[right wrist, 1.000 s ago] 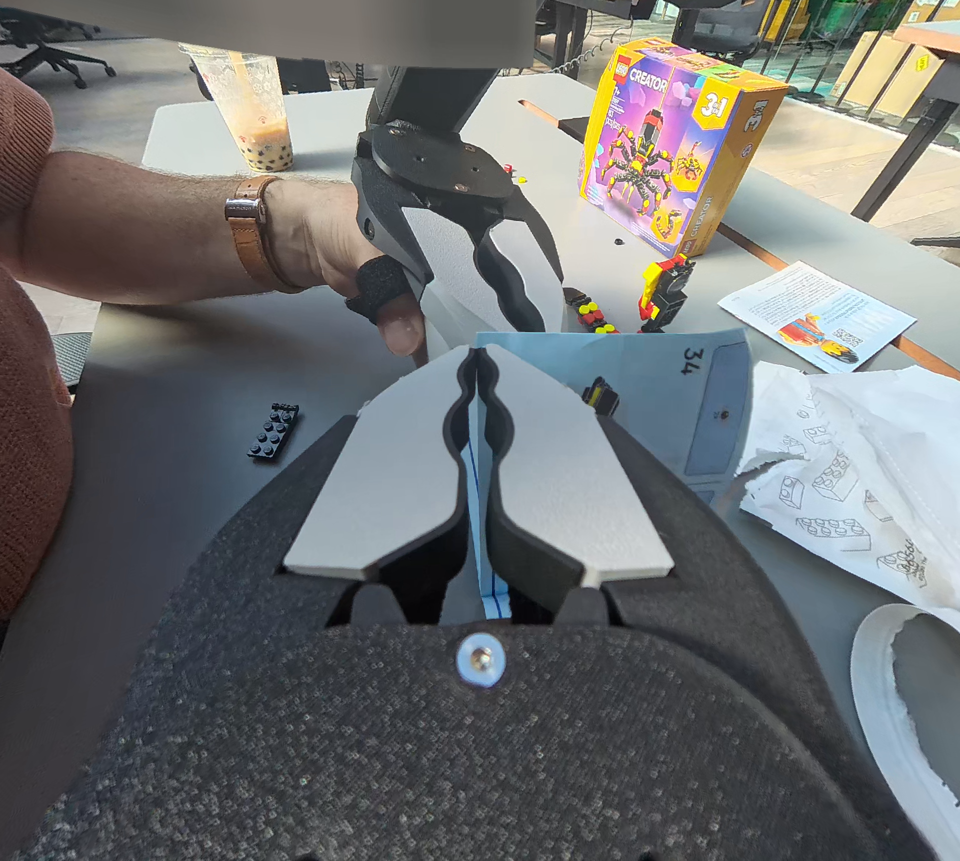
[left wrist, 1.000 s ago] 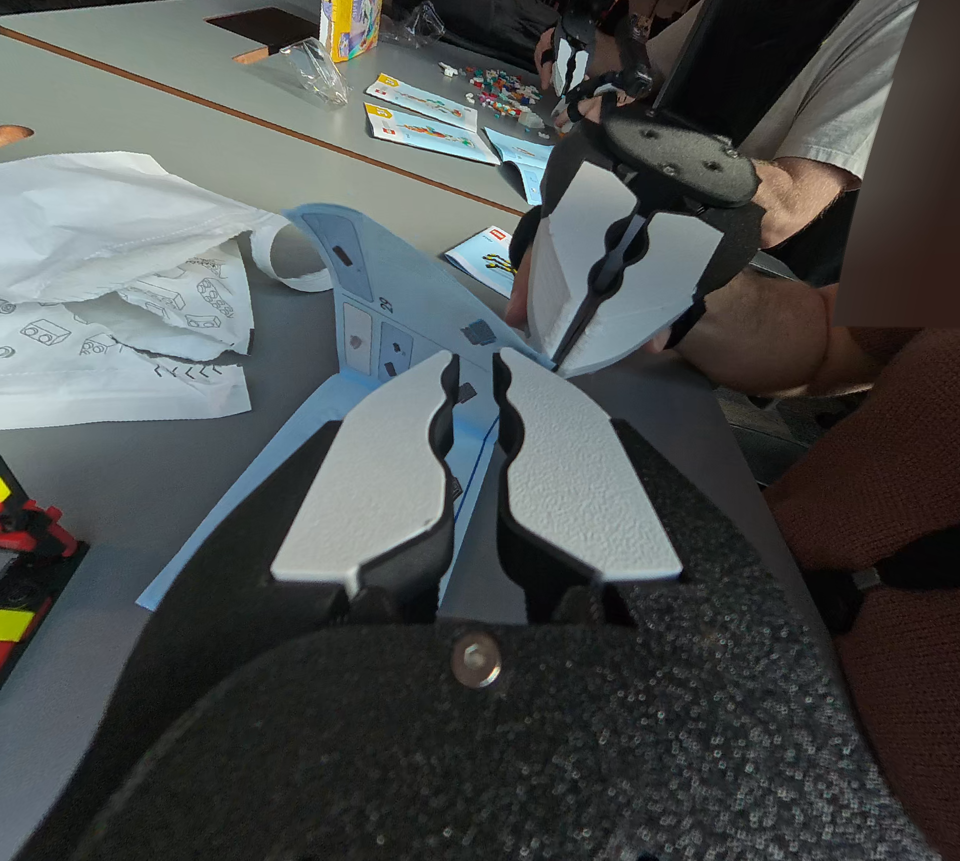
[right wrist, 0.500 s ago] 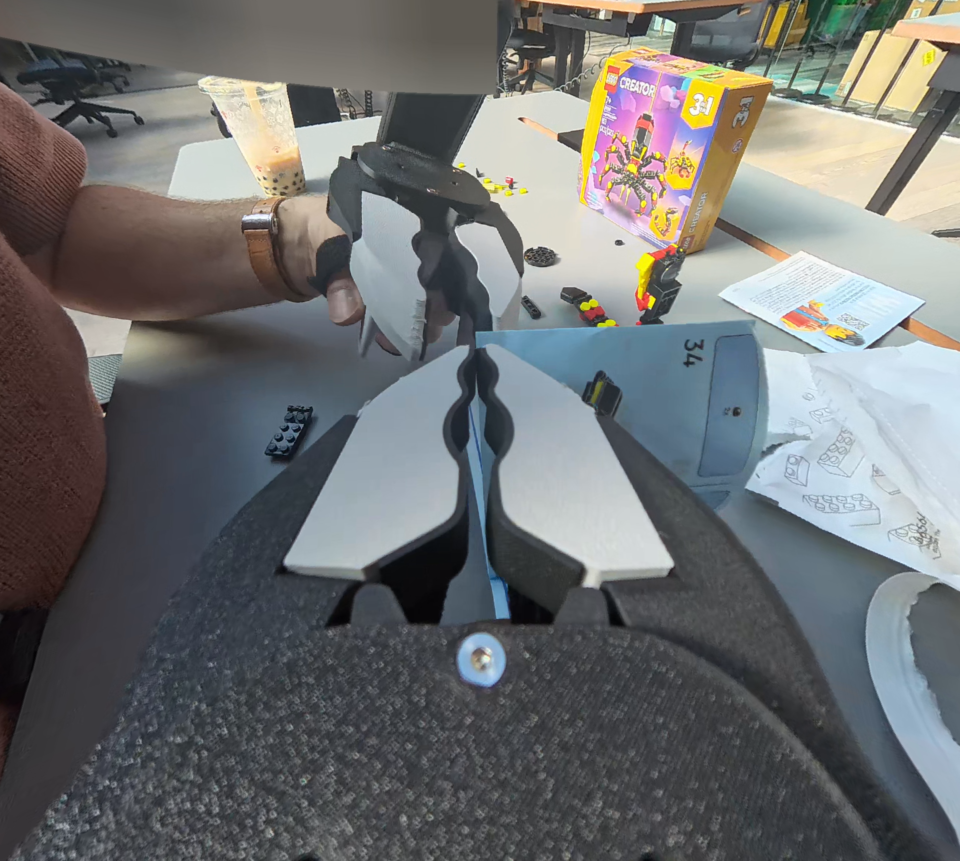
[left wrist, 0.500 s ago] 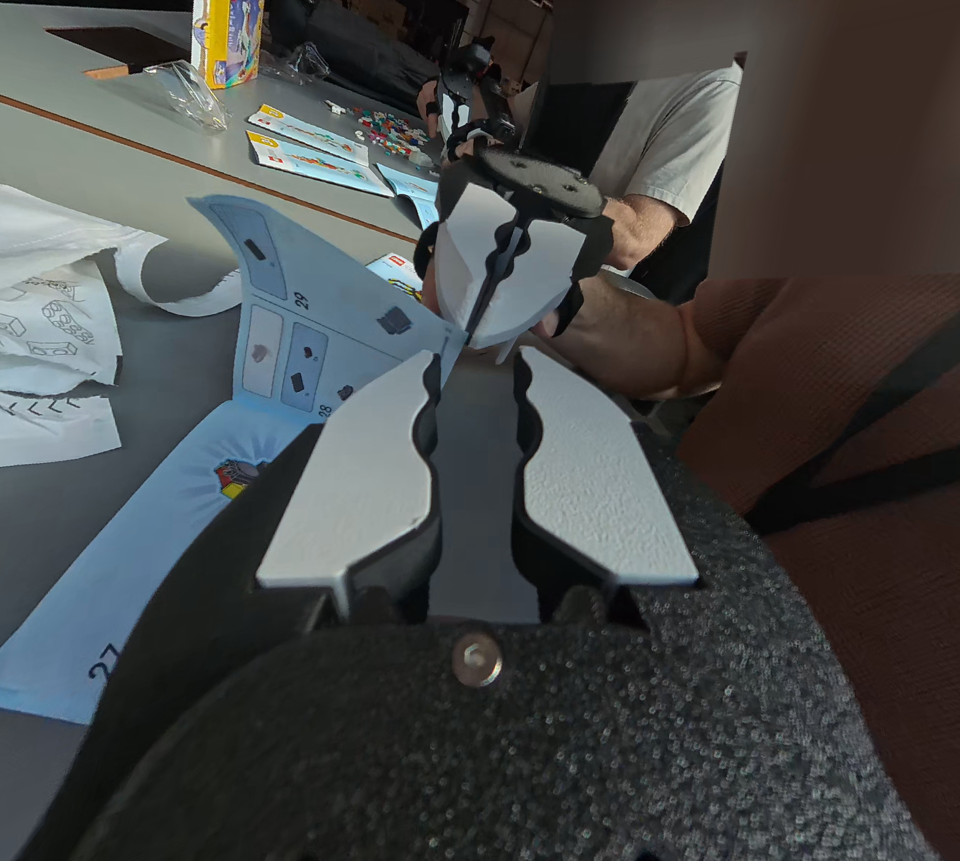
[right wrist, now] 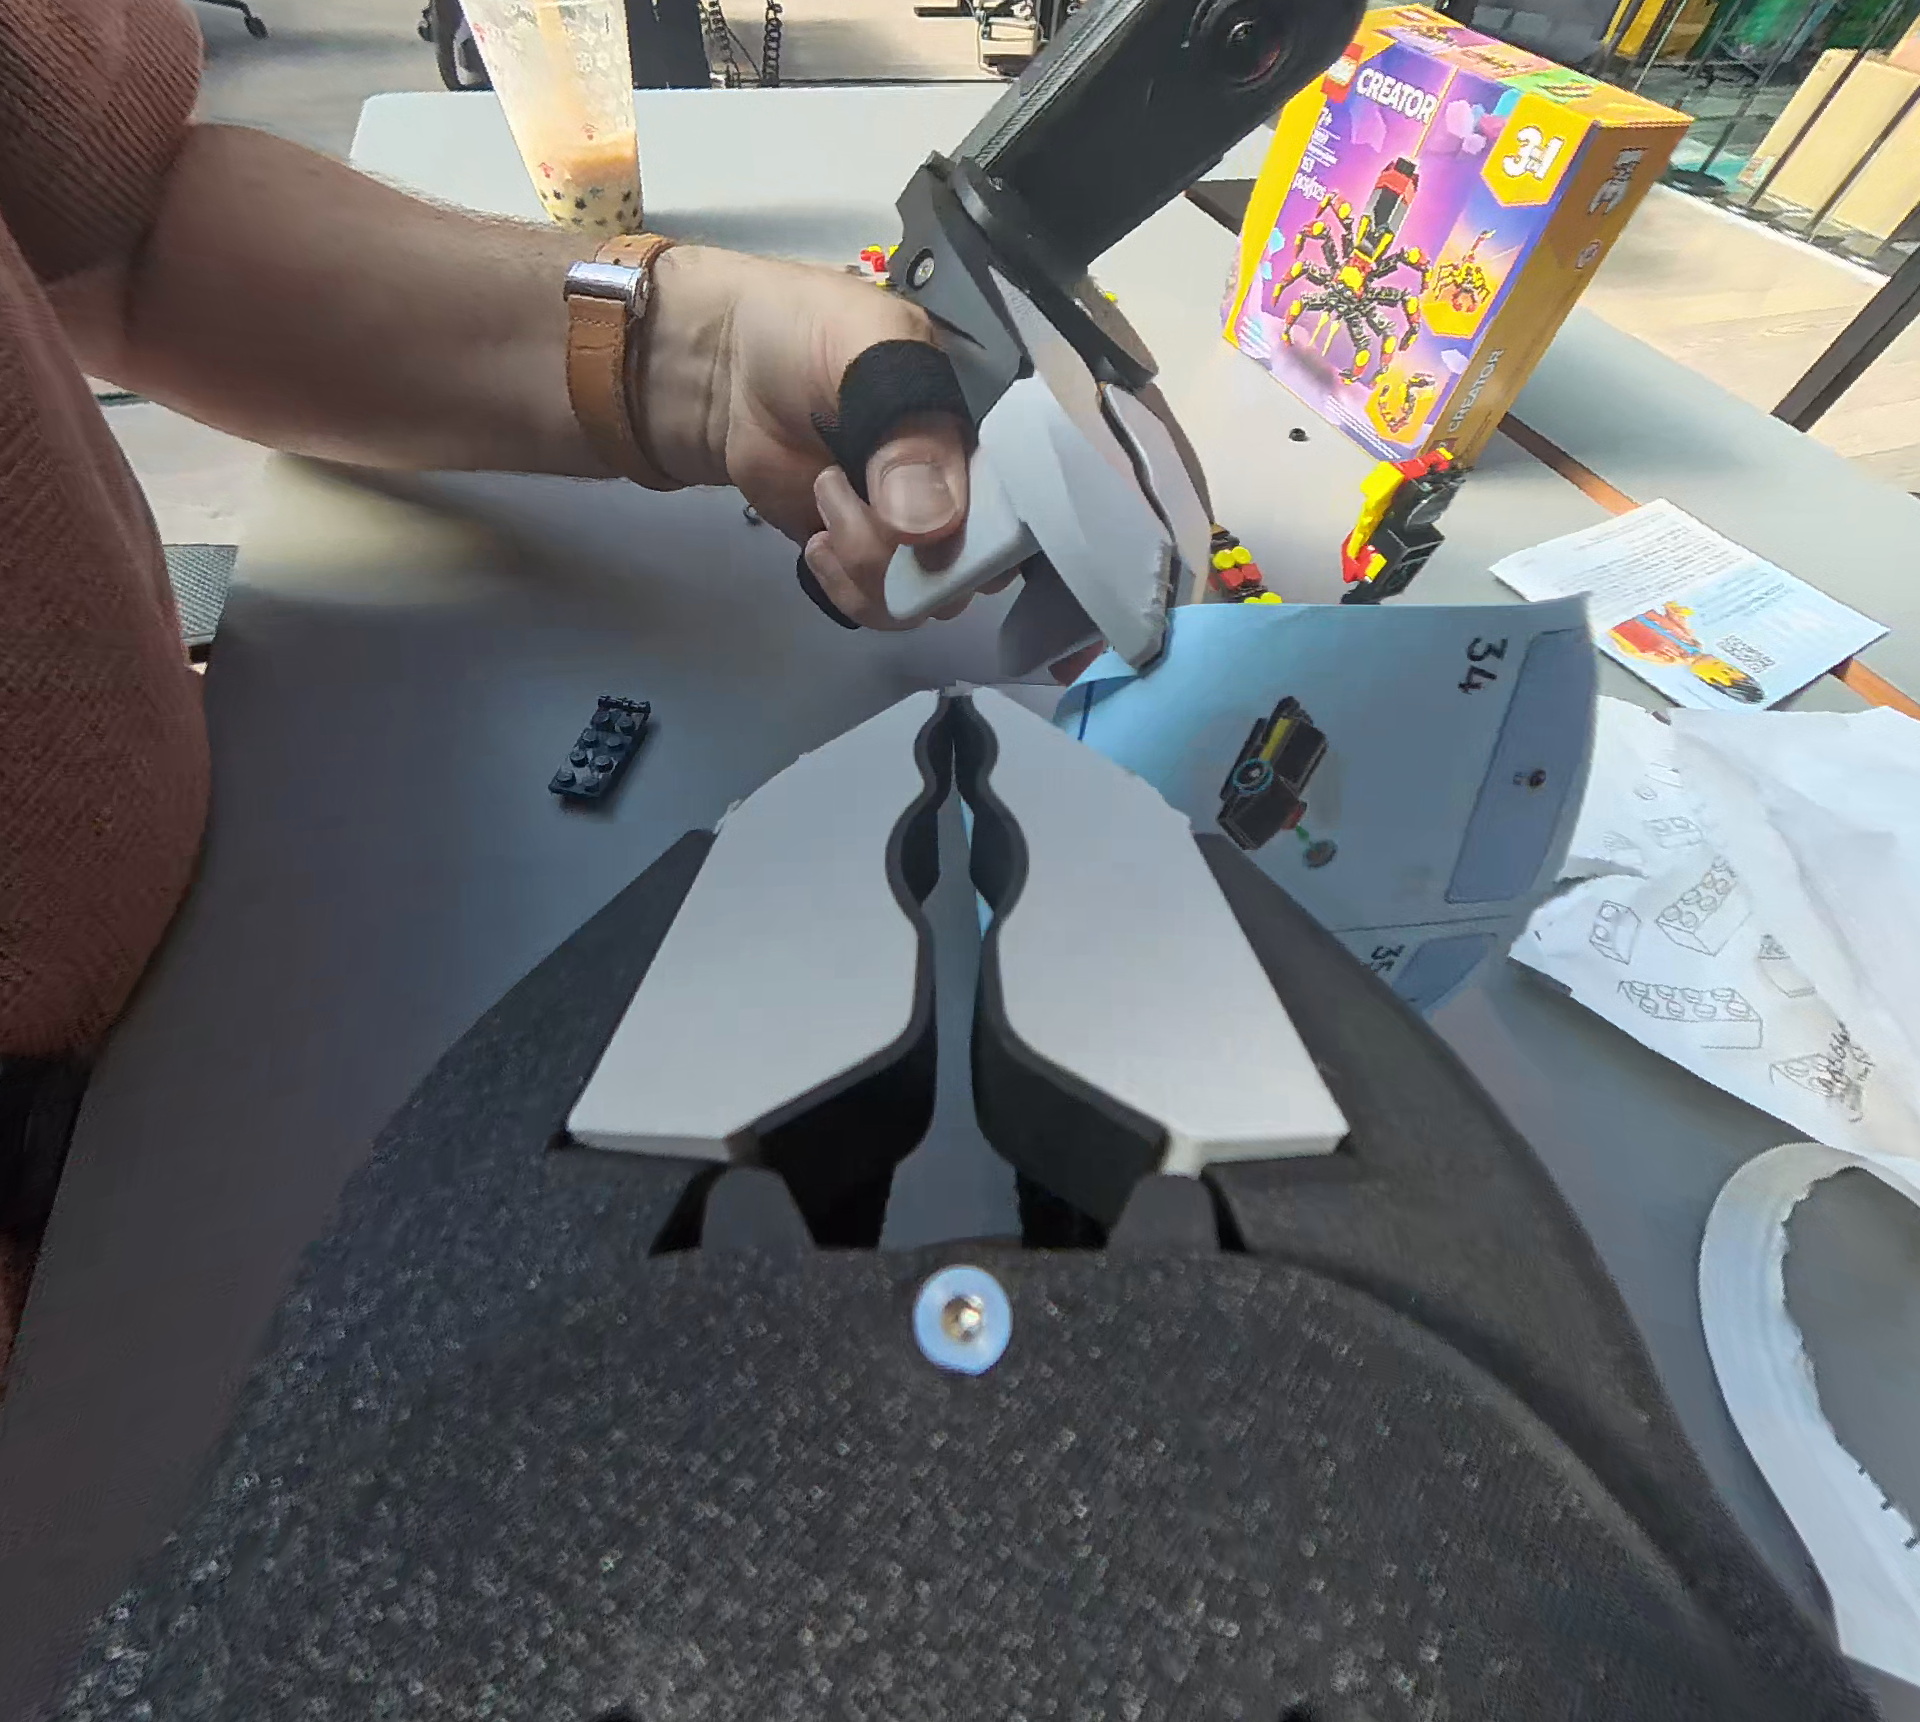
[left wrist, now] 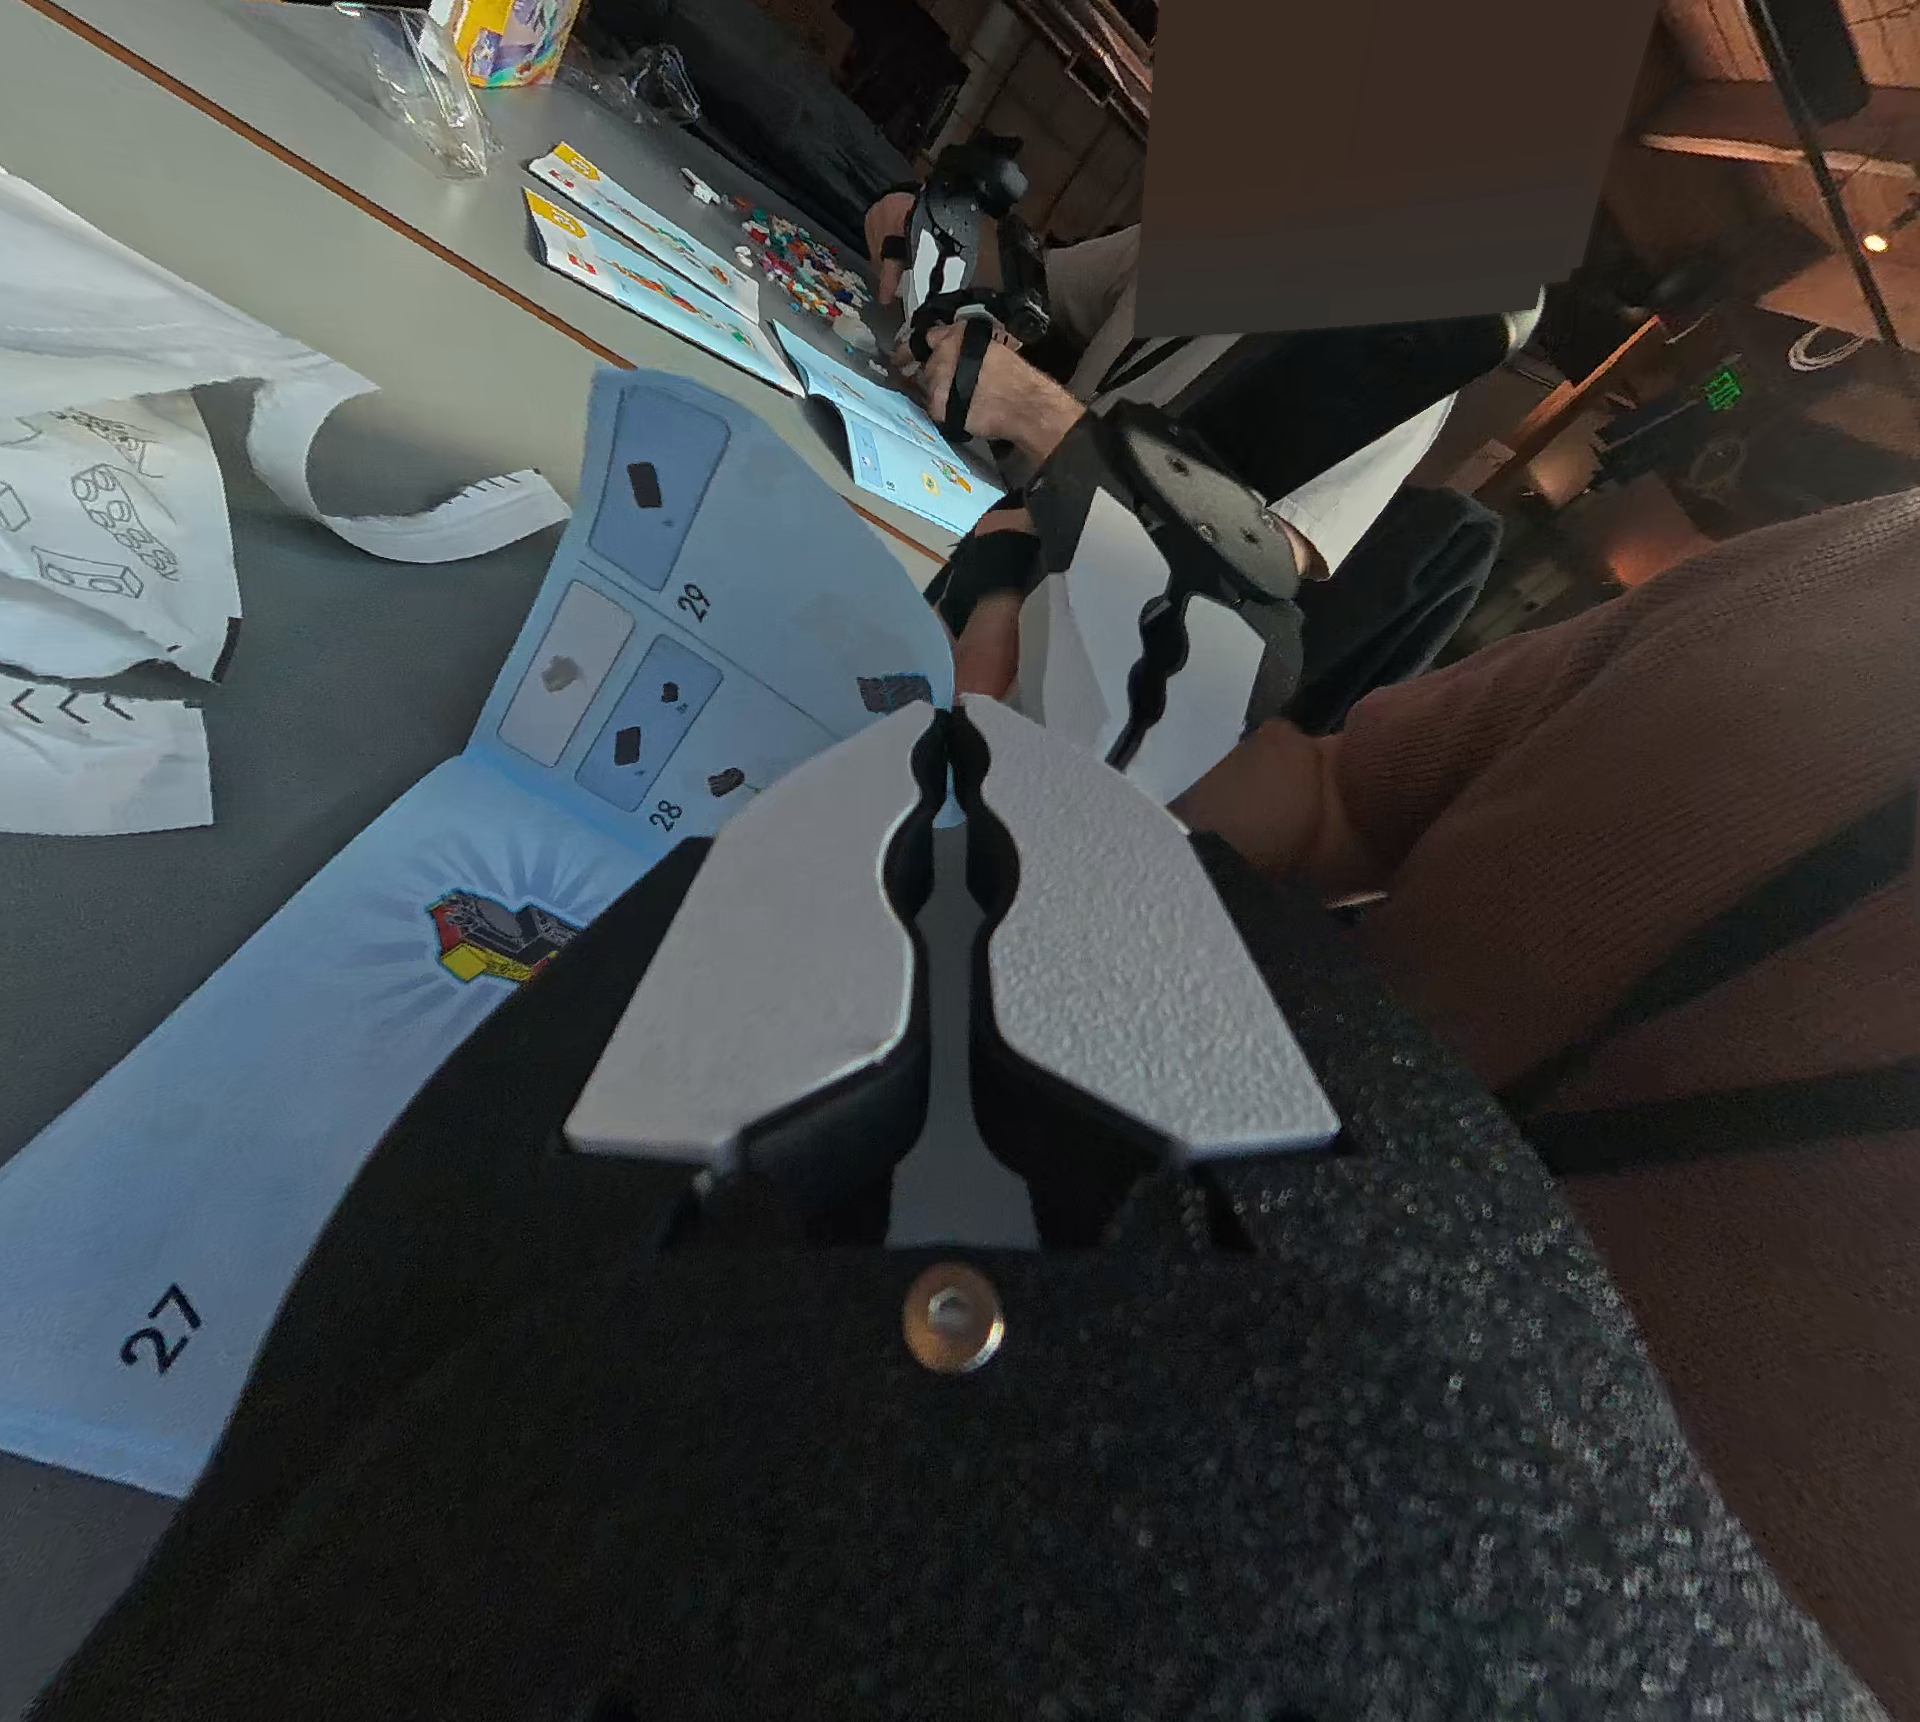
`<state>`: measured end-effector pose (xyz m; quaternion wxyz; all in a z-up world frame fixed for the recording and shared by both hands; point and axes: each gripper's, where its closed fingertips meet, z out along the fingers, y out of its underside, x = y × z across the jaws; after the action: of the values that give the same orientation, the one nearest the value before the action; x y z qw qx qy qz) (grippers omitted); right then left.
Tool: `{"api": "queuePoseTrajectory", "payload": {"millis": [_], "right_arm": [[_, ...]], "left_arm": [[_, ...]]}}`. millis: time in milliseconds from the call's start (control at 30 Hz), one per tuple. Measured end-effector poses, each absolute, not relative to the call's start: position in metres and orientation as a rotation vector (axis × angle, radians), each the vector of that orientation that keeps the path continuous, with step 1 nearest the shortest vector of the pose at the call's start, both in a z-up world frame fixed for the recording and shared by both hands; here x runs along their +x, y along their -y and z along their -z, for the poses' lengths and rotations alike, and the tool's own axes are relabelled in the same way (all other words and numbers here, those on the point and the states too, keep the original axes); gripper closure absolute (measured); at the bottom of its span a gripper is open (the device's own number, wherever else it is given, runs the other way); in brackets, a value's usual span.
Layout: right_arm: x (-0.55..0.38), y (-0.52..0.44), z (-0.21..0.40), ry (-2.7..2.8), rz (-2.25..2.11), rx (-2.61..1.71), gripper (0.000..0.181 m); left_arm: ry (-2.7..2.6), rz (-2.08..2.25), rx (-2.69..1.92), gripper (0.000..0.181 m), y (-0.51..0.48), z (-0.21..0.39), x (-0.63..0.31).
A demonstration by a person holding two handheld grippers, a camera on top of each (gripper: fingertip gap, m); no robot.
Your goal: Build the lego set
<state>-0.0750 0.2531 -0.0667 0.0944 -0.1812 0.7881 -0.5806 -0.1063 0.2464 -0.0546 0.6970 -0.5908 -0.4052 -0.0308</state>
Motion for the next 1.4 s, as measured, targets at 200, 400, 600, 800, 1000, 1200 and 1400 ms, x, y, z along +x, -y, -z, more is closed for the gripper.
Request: {"api": "queuePoseTrajectory", "payload": {"millis": [200,400,600,800,1000,1200,1400], "right_arm": [[-0.119,-0.256,0.046,-2.308,1.839,-0.166,0.17],[-0.101,-0.245,0.064,-2.45,1.816,-0.294,0.164],[-0.097,-0.247,0.064,-2.428,1.802,-0.353,0.181],[-0.09,-0.247,0.074,-2.488,1.748,-0.471,0.176],[-0.079,-0.247,0.08,-2.516,1.723,-0.608,0.177],[-0.087,-0.253,0.08,-2.53,1.715,-0.58,0.175],[-0.112,-0.25,0.056,-2.436,1.799,-0.376,0.161]], "left_arm": [[0.892,0.019,-1.324,0.181,-0.249,0.055,-0.107],[0.833,0.209,-1.191,0.177,-0.258,0.045,-0.096],[0.827,0.237,-1.145,0.165,-0.252,0.043,-0.085],[0.965,0.272,-1.057,0.144,-0.232,0.05,-0.093],[1.037,0.268,-1.055,0.17,-0.228,0.06,-0.104],[1.019,0.199,-1.105,0.181,-0.227,0.059,-0.106],[0.999,0.09,-1.226,0.181,-0.233,0.063,-0.109]]}}
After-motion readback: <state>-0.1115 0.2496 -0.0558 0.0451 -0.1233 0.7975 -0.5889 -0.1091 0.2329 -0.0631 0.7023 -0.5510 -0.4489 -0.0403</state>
